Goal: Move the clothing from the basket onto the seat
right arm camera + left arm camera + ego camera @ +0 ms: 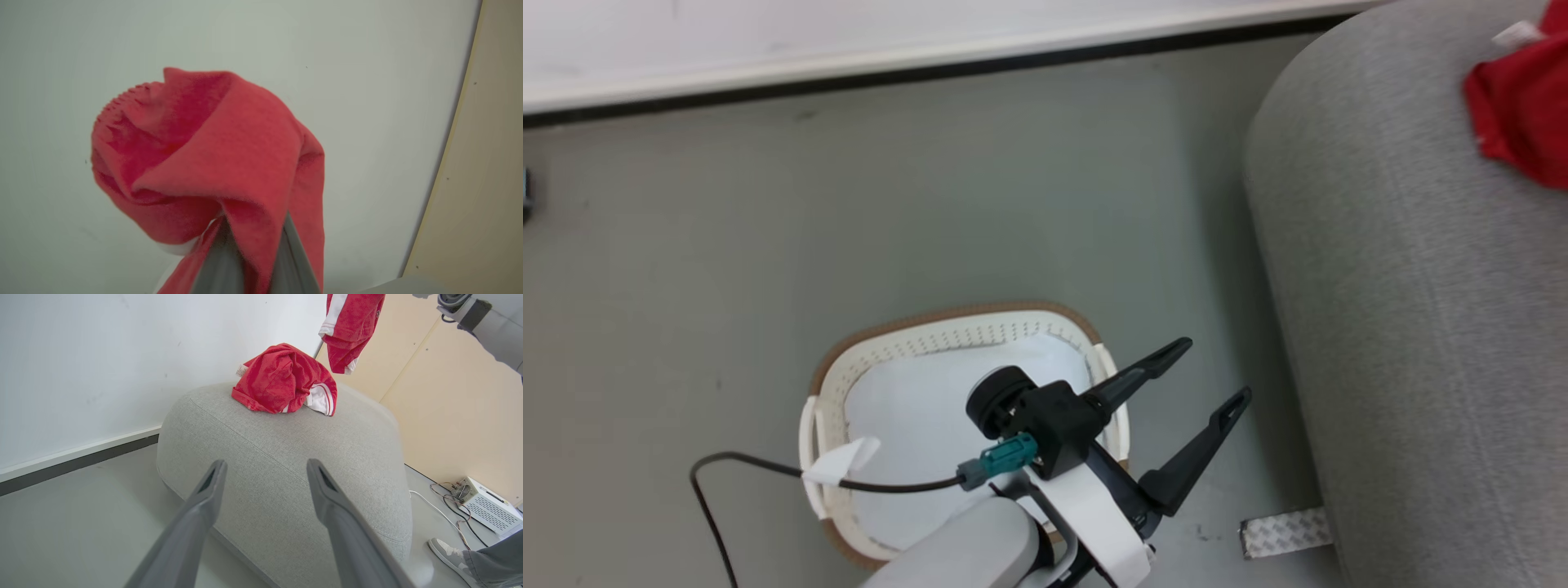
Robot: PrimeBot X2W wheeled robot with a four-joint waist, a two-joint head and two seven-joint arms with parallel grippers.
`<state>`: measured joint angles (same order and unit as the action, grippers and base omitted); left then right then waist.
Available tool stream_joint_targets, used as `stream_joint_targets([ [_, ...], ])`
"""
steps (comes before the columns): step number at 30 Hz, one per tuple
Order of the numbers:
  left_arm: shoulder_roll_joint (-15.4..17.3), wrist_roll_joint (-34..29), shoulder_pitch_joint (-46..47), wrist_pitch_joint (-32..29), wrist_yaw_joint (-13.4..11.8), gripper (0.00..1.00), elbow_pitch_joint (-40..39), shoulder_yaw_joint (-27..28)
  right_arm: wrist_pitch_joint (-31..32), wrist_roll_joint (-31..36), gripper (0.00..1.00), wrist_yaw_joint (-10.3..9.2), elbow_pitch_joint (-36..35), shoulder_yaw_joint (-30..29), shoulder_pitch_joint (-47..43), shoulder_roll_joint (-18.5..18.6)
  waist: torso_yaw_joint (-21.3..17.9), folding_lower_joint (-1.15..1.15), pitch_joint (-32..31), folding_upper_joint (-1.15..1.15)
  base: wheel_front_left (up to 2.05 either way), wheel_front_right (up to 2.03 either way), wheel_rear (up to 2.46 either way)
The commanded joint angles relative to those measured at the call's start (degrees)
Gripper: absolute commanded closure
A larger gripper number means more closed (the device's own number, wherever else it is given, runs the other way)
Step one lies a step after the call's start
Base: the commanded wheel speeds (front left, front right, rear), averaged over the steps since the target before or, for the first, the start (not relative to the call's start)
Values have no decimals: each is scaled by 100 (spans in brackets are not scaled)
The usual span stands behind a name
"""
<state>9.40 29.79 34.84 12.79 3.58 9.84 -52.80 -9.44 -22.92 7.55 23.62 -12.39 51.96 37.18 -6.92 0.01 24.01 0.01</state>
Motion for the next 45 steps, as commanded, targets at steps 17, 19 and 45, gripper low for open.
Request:
stream_joint_targets([
  [17, 187, 88, 124, 92, -92, 0, 43, 165, -576, 1486, 0, -13, 2296, -2054, -641, -1113, 290, -1, 640, -1, 0, 0, 0],
  [19, 225, 138, 81, 100, -118, 0, 51, 214, -575, 1575, 0, -13, 2091, -2050, -769, -1274, 220, -1, 545, -1, 0, 0, 0],
  [45, 377, -389, -2261, 236, -588, 0, 97, 2303, -569, 1821, 0, -14, -1032, -101, -4238, -3186, 154, -1, -1893, -1, 0, 0, 0],
])
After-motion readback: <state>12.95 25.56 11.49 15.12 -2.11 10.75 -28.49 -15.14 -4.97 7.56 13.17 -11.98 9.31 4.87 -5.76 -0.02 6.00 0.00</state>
